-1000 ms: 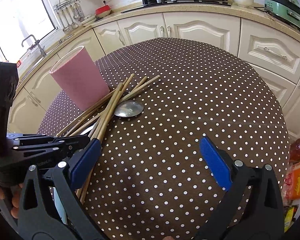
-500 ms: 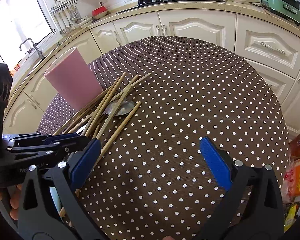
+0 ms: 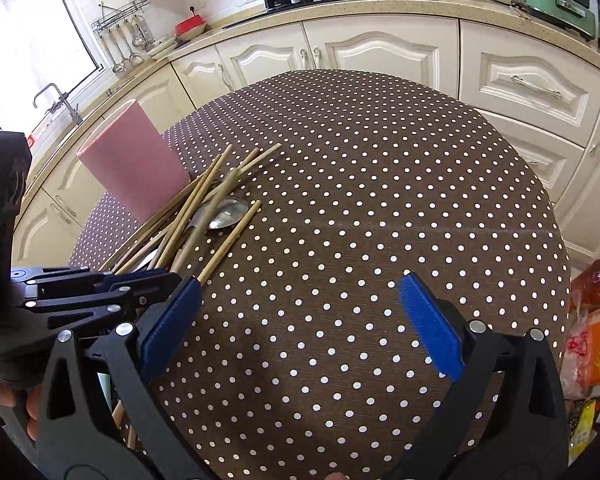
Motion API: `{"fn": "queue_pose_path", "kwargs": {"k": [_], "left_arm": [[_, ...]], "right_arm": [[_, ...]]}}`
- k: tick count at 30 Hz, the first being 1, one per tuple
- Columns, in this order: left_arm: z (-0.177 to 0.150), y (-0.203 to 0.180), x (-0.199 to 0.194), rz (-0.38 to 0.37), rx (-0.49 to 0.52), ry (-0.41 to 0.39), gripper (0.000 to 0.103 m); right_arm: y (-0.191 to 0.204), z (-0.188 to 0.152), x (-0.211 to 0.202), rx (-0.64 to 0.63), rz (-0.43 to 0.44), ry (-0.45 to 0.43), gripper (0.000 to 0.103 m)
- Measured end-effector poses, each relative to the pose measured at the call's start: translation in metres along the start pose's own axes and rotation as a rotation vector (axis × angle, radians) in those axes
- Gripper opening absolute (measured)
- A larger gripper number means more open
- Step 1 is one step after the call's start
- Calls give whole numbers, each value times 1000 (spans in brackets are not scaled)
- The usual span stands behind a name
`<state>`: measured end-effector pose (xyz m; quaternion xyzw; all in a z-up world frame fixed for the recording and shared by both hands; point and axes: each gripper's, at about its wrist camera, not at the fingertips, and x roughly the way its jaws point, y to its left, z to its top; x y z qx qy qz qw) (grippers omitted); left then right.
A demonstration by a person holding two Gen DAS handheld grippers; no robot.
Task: Organize utensils
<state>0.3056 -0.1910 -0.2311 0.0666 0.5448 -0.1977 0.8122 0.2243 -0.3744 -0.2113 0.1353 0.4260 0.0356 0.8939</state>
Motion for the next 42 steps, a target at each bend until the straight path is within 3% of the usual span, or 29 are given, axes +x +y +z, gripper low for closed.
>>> {"fn": "queue_pose_path", "kwargs": {"k": [4, 8, 13, 17, 21, 23, 27, 30, 35, 42], "left_arm": [[1, 0, -5, -31, -22, -51, 5], [-12, 5, -30, -46, -47, -152, 5], [-34, 16, -64, -12, -98, -287, 5], [-44, 31, -77, 14, -143, -330, 5], [-51, 46, -86, 29, -170, -340, 5], [-51, 52, -90, 23, -174, -341, 5], [-53, 59, -95, 1, -181, -353, 5], [-54, 62, -97, -27, -183, -364, 5], [-51, 63, -105, -86, -180, -391, 5], [-42, 65, -125, -140, -167, -468, 5]], "right_arm": [[1, 1, 3, 3, -9, 12, 97], [11, 3, 6, 2, -14, 37, 97], [40, 7, 20, -58, -31, 96, 97], [67, 8, 38, -133, -85, 154, 97], [85, 7, 53, -223, -184, 180, 81], [86, 8, 54, -230, -175, 186, 75], [76, 16, 49, -210, -153, 200, 30], [59, 21, 44, -173, -108, 216, 15], [36, 23, 34, -106, -31, 195, 6], [27, 29, -12, -90, 58, 18, 5]]}}
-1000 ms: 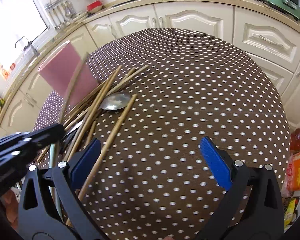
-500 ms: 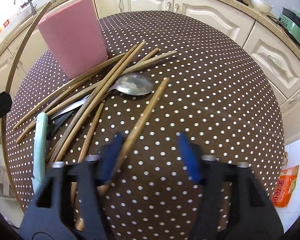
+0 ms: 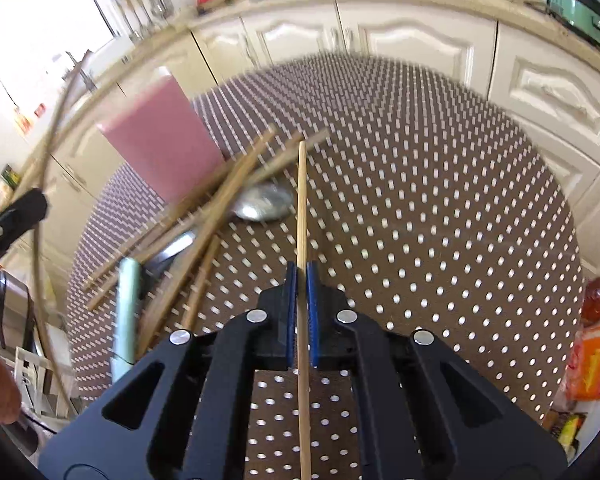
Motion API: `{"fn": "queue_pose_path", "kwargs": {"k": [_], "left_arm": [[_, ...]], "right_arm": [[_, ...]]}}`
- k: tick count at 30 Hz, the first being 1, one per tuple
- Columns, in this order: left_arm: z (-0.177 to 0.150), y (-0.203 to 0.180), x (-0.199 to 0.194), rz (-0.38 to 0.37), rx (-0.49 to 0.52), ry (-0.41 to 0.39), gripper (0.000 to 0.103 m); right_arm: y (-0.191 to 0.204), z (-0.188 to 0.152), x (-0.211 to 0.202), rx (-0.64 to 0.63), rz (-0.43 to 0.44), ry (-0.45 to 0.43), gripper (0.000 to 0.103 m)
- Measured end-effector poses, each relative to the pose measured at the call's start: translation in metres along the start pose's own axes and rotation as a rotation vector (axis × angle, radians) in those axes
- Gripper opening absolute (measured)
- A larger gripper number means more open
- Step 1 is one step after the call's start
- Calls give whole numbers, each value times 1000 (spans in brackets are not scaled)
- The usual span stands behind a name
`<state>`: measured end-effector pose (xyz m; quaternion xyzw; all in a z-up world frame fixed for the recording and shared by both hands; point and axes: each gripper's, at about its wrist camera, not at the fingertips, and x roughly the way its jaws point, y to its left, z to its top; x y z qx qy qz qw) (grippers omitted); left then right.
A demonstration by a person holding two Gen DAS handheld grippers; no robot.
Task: Organize utensils
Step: 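Close the right tool on a chopstick and lift it from the pile, then lower chopsticks into the pink cup with both tools and open them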
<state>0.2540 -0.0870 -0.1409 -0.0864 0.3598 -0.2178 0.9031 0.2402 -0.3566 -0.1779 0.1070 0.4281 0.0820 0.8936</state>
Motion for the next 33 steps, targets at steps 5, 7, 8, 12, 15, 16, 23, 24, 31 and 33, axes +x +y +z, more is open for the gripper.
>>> {"fn": "queue_pose_path", "kwargs": {"k": [5, 7, 8, 12, 15, 16, 23, 24, 31, 33], "left_arm": [[22, -3, -13, -55, 14, -95, 5], [33, -3, -18, -59, 23, -144, 5], [40, -4, -20, -61, 30, -175, 5], [65, -7, -26, -62, 57, -288, 5], [83, -4, -26, -71, 59, -388, 5], [88, -2, -25, -71, 54, -405, 5], [114, 4, -6, -30, 60, -541, 5], [117, 5, -1, -22, 57, -559, 5], [124, 15, 20, 7, 51, -639, 5], [124, 16, 28, 23, 57, -646, 5]], "right_arm": [[22, 25, -47, -54, 113, -209, 5], [33, 37, -60, -74, 167, -291, 5], [39, 46, -65, -83, 191, -330, 5], [60, 79, -73, -118, 252, -458, 6], [76, 102, -63, -125, 271, -539, 6], [81, 106, -60, -123, 274, -559, 6], [102, 136, -34, -110, 298, -653, 6], [102, 138, -31, -107, 300, -665, 6], [103, 143, -12, -115, 300, -708, 6], [103, 142, -5, -117, 295, -700, 6]]}}
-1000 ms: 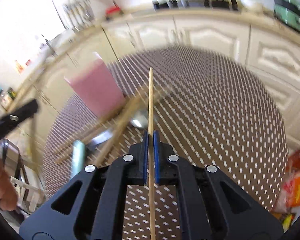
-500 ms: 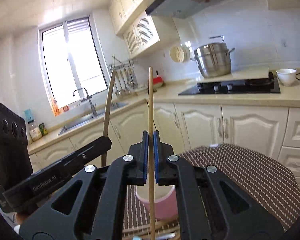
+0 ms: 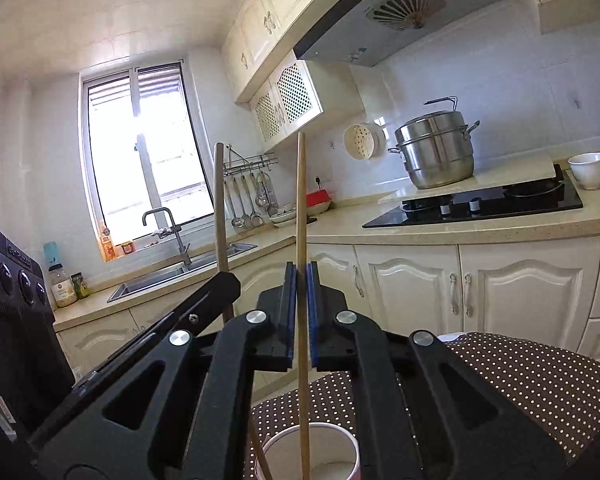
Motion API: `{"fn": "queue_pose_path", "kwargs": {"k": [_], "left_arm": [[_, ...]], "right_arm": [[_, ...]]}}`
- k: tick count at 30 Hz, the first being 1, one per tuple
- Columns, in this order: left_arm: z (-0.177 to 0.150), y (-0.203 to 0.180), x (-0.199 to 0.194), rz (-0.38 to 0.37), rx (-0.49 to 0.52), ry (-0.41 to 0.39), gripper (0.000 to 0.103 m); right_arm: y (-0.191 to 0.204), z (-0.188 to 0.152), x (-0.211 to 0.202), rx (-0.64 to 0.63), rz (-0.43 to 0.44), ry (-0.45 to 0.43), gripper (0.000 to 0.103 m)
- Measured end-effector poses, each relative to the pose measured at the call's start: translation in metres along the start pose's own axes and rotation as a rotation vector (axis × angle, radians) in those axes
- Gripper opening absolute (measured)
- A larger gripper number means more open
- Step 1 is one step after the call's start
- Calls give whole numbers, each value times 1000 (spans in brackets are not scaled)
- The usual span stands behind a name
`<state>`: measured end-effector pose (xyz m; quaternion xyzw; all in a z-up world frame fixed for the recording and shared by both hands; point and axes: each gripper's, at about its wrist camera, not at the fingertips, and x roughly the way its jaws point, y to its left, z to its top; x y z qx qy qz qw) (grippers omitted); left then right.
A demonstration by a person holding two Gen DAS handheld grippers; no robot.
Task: Organize utensils
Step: 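Lower chopsticks into the pink cup with both tools and open them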
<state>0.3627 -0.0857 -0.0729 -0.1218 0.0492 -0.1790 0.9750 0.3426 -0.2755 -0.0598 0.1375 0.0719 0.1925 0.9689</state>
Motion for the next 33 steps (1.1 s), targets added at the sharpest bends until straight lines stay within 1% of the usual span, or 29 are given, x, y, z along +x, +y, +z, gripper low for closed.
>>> {"fn": "queue_pose_path", "kwargs": {"k": [3, 9, 20, 22, 23, 24, 25, 28, 30, 33], "left_arm": [[-11, 1, 5, 22, 20, 15, 5], [-28, 6, 2, 29, 26, 60, 5], [-37, 11, -20, 56, 20, 134, 7], [-38, 10, -24, 74, 29, 145, 9], [-39, 10, -25, 85, 32, 150, 14], [-39, 10, -27, 97, 31, 157, 22], [-39, 11, -29, 106, 30, 160, 25], [-39, 11, -37, 140, 41, 171, 30], [-40, 10, -41, 169, 55, 178, 36], [-39, 8, -47, 202, 73, 189, 41]], "right_arm": [[-7, -11, 3, 10, -8, 23, 6], [-10, -26, -5, 15, -15, 47, 6], [0, -39, -28, -35, -44, 71, 6], [3, -41, -31, -54, -51, 76, 6], [4, -42, -32, -56, -53, 78, 6], [4, -43, -33, -55, -55, 79, 6], [4, -44, -34, -55, -58, 84, 6], [4, -45, -36, -54, -69, 90, 6], [5, -47, -37, -55, -75, 98, 6], [8, -50, -38, -64, -80, 109, 6]]}}
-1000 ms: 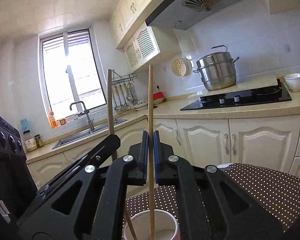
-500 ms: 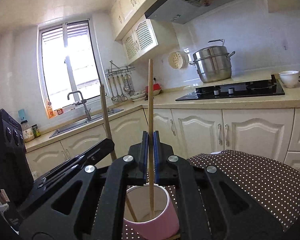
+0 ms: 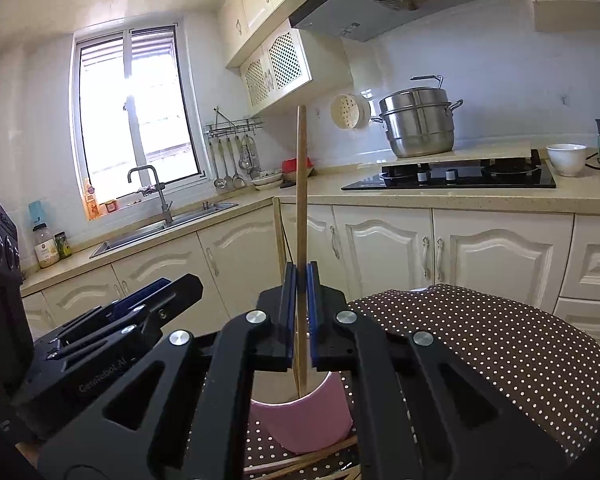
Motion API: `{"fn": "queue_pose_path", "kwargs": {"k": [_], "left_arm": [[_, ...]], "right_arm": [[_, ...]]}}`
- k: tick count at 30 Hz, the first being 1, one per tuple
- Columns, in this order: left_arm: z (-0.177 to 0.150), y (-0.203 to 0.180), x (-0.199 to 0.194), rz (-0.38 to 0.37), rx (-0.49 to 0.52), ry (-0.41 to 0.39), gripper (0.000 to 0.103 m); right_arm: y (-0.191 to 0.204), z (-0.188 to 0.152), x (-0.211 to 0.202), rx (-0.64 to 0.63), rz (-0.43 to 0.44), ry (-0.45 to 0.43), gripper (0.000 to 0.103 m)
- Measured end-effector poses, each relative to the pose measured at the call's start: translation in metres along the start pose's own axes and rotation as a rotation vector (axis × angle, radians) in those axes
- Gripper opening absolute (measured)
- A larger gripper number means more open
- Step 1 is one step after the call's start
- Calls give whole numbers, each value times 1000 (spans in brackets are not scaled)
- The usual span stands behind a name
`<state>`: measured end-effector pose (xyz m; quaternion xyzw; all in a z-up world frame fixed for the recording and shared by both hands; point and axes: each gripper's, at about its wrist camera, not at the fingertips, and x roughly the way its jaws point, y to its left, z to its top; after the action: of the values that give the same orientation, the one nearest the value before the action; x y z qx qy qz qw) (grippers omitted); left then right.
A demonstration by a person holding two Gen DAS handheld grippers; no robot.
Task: Organize utensils
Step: 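Lower chopsticks into the pink cup with both tools and open them, then lower the left tool to the light-blue knife handle and grasp it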
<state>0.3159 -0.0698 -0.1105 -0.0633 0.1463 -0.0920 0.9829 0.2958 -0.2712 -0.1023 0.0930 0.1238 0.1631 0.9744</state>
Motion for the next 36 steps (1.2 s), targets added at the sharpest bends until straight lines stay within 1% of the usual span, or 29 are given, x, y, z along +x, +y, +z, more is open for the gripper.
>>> {"fn": "queue_pose_path", "kwargs": {"k": [3, 11, 14, 15, 16, 17, 18, 19, 24, 29, 34, 36], "left_arm": [[0, 1, -5, 11, -2, 20, 46], [-2, 2, -18, 26, 16, 39, 50], [-1, 3, -24, 24, 14, 47, 53], [-1, 4, -26, 26, 12, 49, 54], [-1, 4, -28, 27, 11, 51, 54], [-1, 5, -31, 25, 10, 54, 55], [-2, 5, -33, 24, 9, 58, 55], [-1, 5, -36, 21, 10, 61, 55], [-5, 4, -50, 12, 11, 84, 57], [-17, 0, -57, -44, 10, 184, 59], [-41, -11, -53, -92, 25, 378, 59], [-55, -13, -47, -110, 18, 479, 59]], "right_arm": [[4, -4, -2, -14, -14, 8, 6], [9, -10, -8, -14, -31, 31, 6], [10, -10, -11, -11, -38, 39, 8], [11, -9, -13, -11, -41, 37, 12], [11, -9, -15, -10, -44, 35, 21], [12, -8, -18, -7, -45, 30, 28], [12, -8, -22, -5, -45, 21, 43], [13, -7, -25, -6, -45, 15, 48], [13, -3, -44, 4, -58, 8, 48], [9, -10, -62, 17, -84, 40, 51], [3, -27, -76, 24, -113, 119, 55], [-1, -35, -80, 33, -121, 159, 57]]}}
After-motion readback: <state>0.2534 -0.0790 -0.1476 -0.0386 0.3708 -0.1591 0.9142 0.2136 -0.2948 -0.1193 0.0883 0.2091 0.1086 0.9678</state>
